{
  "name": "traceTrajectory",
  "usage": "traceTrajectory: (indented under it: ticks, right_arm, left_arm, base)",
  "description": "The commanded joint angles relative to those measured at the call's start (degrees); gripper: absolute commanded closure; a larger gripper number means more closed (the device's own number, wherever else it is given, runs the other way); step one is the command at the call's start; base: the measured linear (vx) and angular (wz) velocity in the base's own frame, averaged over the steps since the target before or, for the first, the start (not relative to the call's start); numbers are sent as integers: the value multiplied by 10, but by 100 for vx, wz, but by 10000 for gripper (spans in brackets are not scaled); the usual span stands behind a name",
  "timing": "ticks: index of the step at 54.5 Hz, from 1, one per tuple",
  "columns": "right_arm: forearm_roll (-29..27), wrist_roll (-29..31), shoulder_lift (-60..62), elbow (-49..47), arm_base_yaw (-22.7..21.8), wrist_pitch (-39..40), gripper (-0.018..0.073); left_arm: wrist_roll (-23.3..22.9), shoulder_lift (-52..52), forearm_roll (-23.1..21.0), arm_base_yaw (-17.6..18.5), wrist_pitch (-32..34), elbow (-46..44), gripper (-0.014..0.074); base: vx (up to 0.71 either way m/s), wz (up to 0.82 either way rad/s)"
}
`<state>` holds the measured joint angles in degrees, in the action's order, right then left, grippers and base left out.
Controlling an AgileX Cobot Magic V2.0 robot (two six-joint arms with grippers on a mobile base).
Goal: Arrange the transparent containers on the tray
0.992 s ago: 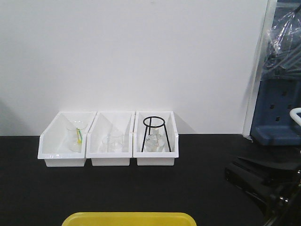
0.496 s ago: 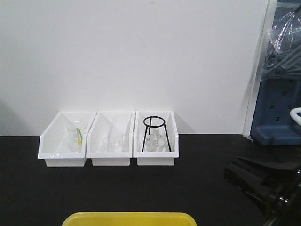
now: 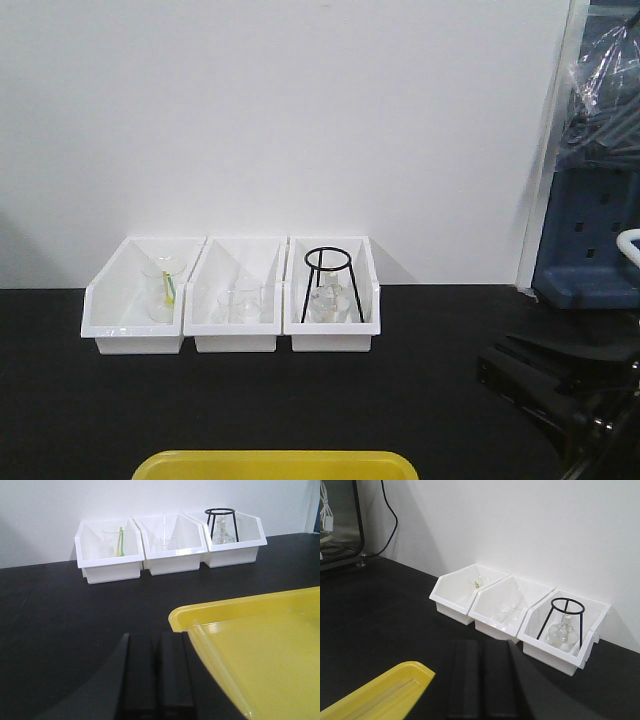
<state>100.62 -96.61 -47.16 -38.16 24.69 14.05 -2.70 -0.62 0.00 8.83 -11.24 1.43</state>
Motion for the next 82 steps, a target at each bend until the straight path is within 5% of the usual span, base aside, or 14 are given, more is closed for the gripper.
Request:
traceTrajectory:
  ticks: [1, 27, 33, 44, 52, 57, 65, 73, 82]
  right_arm:
    - [21, 0, 5, -17, -1, -11, 572]
    - [1, 2, 4, -15, -1, -13, 572]
    - [-115, 96, 2, -15, -1, -42, 572]
    - [-620, 553, 0, -15, -1, -185, 572]
    - [-839, 802, 0, -15, -1, -285, 572]
    - [-881, 864, 10, -6, -1, -312, 572]
    - [-882, 863, 97, 75, -37, -259, 572]
    - [-891, 863, 219, 208, -139, -189, 572]
    - [-931, 896, 396, 334, -239, -196, 572]
  left_arm:
    - [-1, -13, 0, 3, 43, 23, 596]
    - [-1, -13, 0, 3, 43, 23, 596]
    - [-1, -13, 0, 3, 43, 23, 596]
    - [-1, -13, 0, 3, 43, 23, 596]
    - [-1, -13, 0, 3, 43, 23, 594]
    - [-1, -13, 0, 3, 43, 23, 594]
    - [-1, -13, 0, 3, 43, 23, 594]
    - [-1, -13, 0, 3, 43, 23, 594]
    - [-1, -13, 0, 3, 43, 23, 594]
  base:
    - [0, 0]
    - [0, 0]
    - [0, 0]
    - [0, 0]
    - [0, 0]
    - [0, 0]
    - [0, 0]
    - [0, 0]
    - [0, 0]
